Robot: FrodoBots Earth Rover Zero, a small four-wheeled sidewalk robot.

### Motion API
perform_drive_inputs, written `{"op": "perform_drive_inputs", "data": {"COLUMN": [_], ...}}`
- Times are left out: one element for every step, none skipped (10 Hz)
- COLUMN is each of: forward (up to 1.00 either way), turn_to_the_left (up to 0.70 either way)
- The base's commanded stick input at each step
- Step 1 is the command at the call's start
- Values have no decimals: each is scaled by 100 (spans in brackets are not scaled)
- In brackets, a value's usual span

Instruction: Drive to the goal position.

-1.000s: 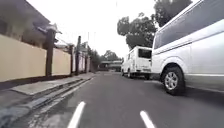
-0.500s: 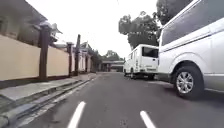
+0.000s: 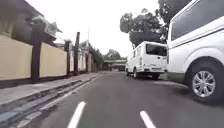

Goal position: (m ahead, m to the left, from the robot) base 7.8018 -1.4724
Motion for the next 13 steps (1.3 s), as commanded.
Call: {"op": "perform_drive_inputs", "data": {"forward": [85, 85, 85, 85, 85, 85, 85, 85, 85, 85, 85, 85, 85], "turn_to_the_left": [0, 0, 0, 0, 0, 0, 0, 0, 0, 0, 0, 0, 0]}}
